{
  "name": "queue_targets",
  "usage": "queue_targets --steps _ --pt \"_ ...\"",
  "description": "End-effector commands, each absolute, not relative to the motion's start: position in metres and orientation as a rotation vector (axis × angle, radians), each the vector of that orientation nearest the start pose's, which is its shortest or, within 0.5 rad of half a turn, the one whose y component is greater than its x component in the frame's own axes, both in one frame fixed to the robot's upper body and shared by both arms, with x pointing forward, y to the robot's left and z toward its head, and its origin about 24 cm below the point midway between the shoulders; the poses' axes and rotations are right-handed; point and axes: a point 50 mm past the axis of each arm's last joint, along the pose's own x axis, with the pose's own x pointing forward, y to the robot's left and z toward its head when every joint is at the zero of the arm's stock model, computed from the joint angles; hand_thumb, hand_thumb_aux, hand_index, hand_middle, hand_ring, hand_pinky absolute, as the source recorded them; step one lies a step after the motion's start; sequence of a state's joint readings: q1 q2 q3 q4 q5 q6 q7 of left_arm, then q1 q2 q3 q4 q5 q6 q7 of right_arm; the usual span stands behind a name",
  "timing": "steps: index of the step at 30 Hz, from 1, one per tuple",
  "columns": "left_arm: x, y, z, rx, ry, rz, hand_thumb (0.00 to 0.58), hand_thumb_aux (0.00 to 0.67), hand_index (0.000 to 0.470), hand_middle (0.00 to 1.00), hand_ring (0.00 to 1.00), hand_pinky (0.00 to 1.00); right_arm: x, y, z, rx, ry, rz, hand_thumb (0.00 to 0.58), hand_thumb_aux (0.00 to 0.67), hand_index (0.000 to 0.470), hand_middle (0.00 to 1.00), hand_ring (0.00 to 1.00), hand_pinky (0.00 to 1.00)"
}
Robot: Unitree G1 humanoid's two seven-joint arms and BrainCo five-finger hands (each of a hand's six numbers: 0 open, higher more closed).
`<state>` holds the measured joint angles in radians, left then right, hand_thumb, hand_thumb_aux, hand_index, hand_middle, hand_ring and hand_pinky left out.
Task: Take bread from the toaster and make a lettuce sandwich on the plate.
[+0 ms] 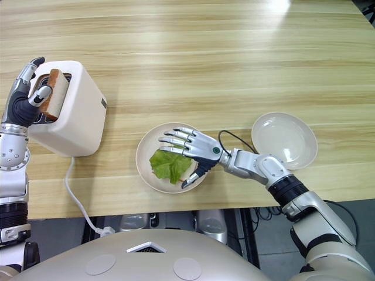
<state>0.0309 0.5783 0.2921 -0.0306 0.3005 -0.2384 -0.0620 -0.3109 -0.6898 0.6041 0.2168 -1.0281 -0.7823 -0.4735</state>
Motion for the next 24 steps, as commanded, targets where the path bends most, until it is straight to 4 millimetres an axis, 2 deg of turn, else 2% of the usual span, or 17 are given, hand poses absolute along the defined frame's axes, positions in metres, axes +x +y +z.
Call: queue_targets --steps 1,6,13,17,18,19,20,21,22,24 --pt "0.233 0.297 0.137 1.094 -0.227 0.227 0.000 0.000 0.000 0.00 0.00 0.00 0.230 -0.117 0.061 -1.204 -0.999 0.817 0.000 0.000 0.000 0.00 0.00 0.00" --pt "0.233 0.307 0.125 1.314 -0.053 0.283 0.000 0.000 0.000 0.00 0.00 0.00 0.232 -0.115 0.060 -1.171 -0.988 0.786 0.000 0.000 0.000 0.00 0.00 0.00" --pt "0.232 0.306 0.101 1.362 0.151 0.196 0.000 0.000 0.000 0.00 0.00 0.00 0.231 -0.112 0.059 -1.161 -0.994 0.779 0.000 0.000 0.000 0.00 0.00 0.00" --pt "0.232 0.302 0.089 1.339 0.212 0.131 0.000 0.000 0.000 0.00 0.00 0.00 0.231 -0.111 0.059 -1.165 -1.009 0.777 0.000 0.000 0.000 0.00 0.00 0.00" --pt "0.232 0.300 0.087 1.324 0.218 0.114 0.205 0.131 0.090 0.00 0.00 0.00 0.231 -0.111 0.059 -1.167 -1.011 0.777 0.000 0.000 0.000 0.00 0.00 0.00" --pt "0.232 0.298 0.086 1.318 0.223 0.101 0.205 0.131 0.090 0.00 0.00 0.00 0.231 -0.110 0.059 -1.168 -1.012 0.776 0.000 0.000 0.000 0.00 0.00 0.00" --pt "0.232 0.297 0.085 1.314 0.228 0.092 0.313 0.215 0.148 0.00 0.00 0.00 0.232 -0.110 0.059 -1.168 -1.013 0.774 0.000 0.000 0.000 0.00 0.00 0.00" --pt "0.233 0.297 0.085 1.309 0.230 0.090 0.313 0.215 0.148 0.00 0.00 0.00 0.232 -0.110 0.058 -1.168 -1.011 0.773 0.000 0.000 0.000 0.00 0.00 0.00" --pt "0.233 0.298 0.086 1.313 0.228 0.096 0.580 0.670 0.460 0.00 0.00 0.00 0.232 -0.110 0.057 -1.167 -1.010 0.772 0.000 0.000 0.000 0.00 0.00 0.00" --pt "0.234 0.300 0.095 1.305 0.193 0.148 0.580 0.670 0.460 0.00 0.00 0.00 0.231 -0.109 0.056 -1.166 -1.008 0.773 0.000 0.000 0.000 0.00 0.00 0.00"
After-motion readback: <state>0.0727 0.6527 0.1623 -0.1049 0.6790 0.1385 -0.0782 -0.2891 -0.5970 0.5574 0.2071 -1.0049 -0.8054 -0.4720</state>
